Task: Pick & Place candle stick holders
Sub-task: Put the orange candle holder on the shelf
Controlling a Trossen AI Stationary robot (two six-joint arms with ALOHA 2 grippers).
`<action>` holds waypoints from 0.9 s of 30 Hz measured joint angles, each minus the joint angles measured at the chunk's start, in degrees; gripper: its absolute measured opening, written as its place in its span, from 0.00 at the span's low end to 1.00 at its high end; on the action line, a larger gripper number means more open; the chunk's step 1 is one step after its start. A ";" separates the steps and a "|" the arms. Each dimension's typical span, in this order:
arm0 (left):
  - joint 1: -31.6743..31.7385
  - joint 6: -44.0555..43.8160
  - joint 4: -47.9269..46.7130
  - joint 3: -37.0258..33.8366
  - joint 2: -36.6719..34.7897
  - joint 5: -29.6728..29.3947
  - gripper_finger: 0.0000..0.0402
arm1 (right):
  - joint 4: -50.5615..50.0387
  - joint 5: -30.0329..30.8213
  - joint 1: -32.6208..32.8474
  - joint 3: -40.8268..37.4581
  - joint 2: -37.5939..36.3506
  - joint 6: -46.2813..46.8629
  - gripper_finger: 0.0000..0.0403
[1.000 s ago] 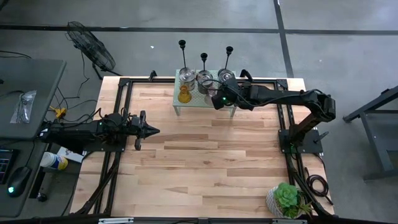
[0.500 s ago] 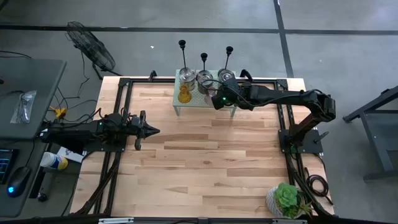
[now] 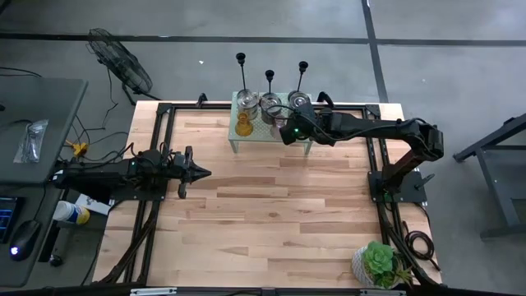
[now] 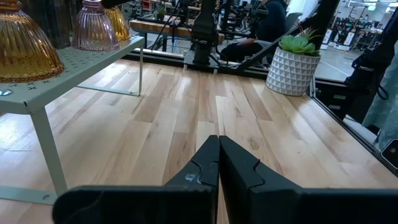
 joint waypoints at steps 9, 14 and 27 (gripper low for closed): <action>0.01 0.00 0.01 0.00 -0.01 0.00 0.00 | -0.01 -0.17 0.02 0.00 0.00 -0.02 0.48; -0.01 0.00 0.00 0.00 0.00 -0.01 0.00 | -0.02 -0.16 0.02 -0.01 0.00 -0.02 0.55; 0.00 0.00 0.02 0.00 -0.02 0.01 0.00 | -2.02 -6.03 0.02 -0.02 -2.20 0.00 0.58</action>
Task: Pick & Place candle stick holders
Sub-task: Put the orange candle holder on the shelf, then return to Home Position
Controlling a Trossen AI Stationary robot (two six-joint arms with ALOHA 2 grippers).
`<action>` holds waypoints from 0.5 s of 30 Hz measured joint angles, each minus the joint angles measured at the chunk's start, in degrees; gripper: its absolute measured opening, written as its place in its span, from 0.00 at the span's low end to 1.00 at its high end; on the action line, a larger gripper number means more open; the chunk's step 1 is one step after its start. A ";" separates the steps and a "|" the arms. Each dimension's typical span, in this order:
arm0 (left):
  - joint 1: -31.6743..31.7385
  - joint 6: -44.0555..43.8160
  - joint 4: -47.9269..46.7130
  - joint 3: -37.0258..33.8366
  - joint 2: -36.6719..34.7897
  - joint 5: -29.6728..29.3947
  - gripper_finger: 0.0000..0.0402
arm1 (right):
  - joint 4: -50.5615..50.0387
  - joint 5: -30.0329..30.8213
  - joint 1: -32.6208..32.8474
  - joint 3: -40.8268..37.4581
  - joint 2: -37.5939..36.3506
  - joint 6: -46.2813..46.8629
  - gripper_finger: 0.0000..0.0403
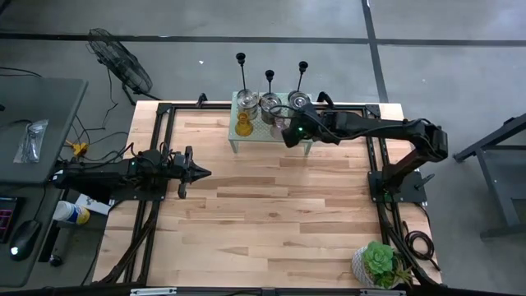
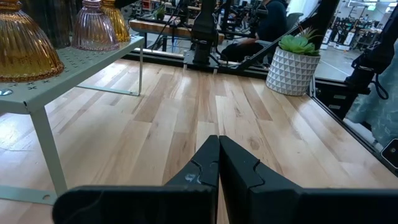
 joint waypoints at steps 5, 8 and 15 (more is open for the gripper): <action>0.00 0.00 0.00 0.00 0.00 0.00 0.00 | -2.14 -2.38 0.02 0.00 -1.61 -0.39 0.58; 0.01 0.00 0.00 0.00 0.00 0.00 0.00 | -3.91 -3.41 0.37 0.00 -2.78 -0.43 0.58; 0.01 0.00 0.00 0.00 0.00 0.00 0.00 | -7.51 -5.79 3.46 0.00 -6.20 -2.97 0.58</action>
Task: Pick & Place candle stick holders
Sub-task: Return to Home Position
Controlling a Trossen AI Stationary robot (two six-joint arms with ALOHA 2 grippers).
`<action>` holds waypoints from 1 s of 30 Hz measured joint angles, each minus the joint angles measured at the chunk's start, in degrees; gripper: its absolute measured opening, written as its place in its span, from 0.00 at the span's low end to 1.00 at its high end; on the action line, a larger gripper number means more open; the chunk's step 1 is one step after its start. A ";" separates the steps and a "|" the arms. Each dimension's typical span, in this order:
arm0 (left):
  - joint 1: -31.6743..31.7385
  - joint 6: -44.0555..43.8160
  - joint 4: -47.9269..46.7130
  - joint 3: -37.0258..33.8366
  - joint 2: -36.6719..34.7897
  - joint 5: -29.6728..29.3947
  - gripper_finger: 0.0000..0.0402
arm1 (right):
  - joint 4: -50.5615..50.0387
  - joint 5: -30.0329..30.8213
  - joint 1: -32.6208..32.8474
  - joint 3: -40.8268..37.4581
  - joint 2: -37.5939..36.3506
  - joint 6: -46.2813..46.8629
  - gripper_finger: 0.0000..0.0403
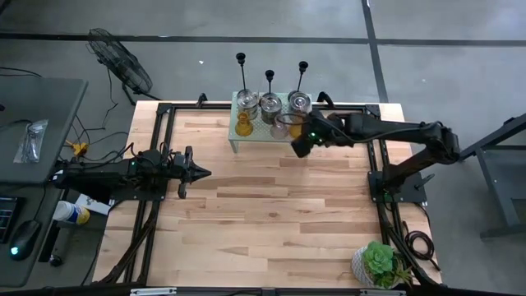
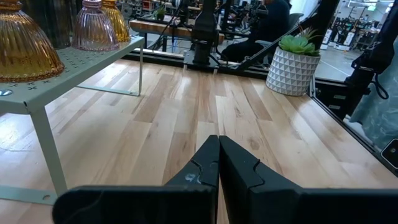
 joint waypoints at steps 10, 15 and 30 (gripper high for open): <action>-0.02 0.00 0.00 0.00 0.02 0.00 0.00 | 12.24 -6.30 8.51 -15.50 -11.91 -9.30 0.58; -0.02 0.00 0.00 0.00 0.02 0.00 0.00 | 19.32 -6.38 11.87 -25.27 -19.28 -8.52 0.58; -0.01 0.00 0.00 0.00 0.02 0.00 0.00 | 49.50 -12.70 20.55 -53.84 -39.51 -13.14 0.56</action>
